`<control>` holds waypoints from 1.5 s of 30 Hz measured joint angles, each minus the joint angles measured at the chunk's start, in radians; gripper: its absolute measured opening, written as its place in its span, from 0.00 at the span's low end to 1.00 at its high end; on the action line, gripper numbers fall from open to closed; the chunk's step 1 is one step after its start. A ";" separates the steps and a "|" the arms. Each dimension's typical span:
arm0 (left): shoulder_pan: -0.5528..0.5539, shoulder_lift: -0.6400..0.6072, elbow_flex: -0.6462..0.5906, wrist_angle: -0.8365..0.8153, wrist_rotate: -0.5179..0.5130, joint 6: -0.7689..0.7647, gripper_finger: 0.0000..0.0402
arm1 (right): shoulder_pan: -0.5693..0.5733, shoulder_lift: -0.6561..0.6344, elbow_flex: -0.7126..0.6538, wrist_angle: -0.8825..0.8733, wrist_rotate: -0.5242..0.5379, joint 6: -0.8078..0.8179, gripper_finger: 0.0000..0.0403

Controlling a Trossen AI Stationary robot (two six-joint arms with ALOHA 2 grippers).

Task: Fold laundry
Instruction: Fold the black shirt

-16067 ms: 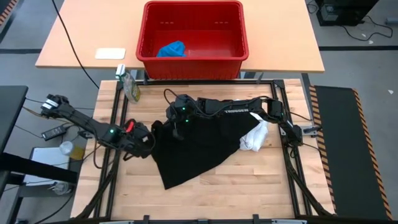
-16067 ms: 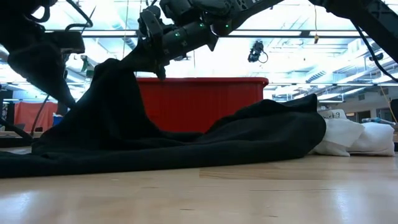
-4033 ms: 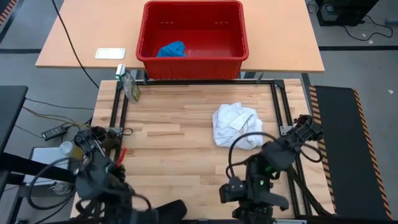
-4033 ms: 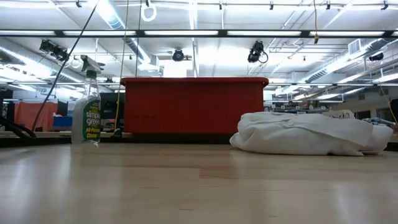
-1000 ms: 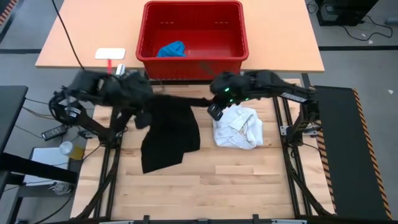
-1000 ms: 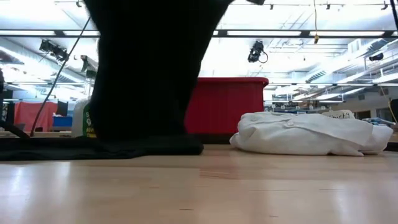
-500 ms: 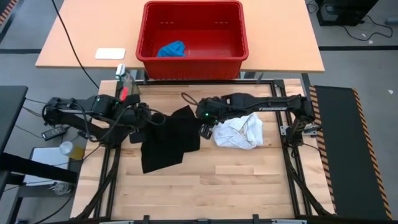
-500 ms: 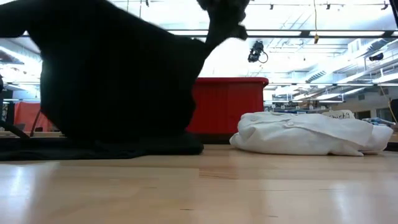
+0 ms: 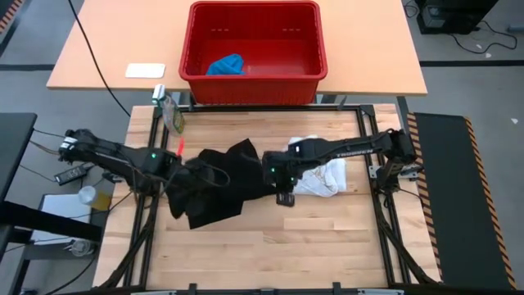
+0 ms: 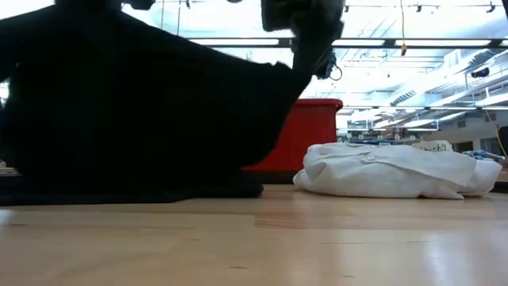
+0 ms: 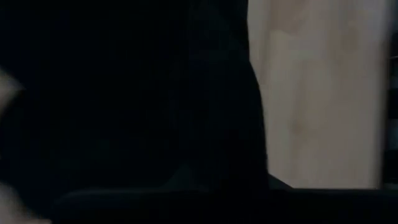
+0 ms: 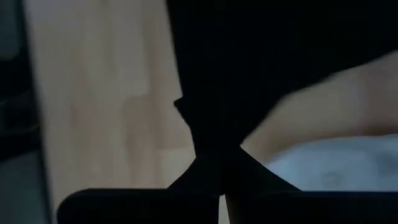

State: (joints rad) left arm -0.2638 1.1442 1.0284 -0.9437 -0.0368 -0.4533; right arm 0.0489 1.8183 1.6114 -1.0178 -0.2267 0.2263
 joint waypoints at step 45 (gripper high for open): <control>-0.345 -0.001 -0.120 0.292 0.050 -0.725 0.76 | 0.000 -0.072 0.002 -0.019 -0.097 -0.144 0.52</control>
State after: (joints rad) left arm -0.6092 1.1429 0.9089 -0.6515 0.0135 -1.1781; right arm 0.0490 1.7464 1.6138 -1.0370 -0.3232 0.0827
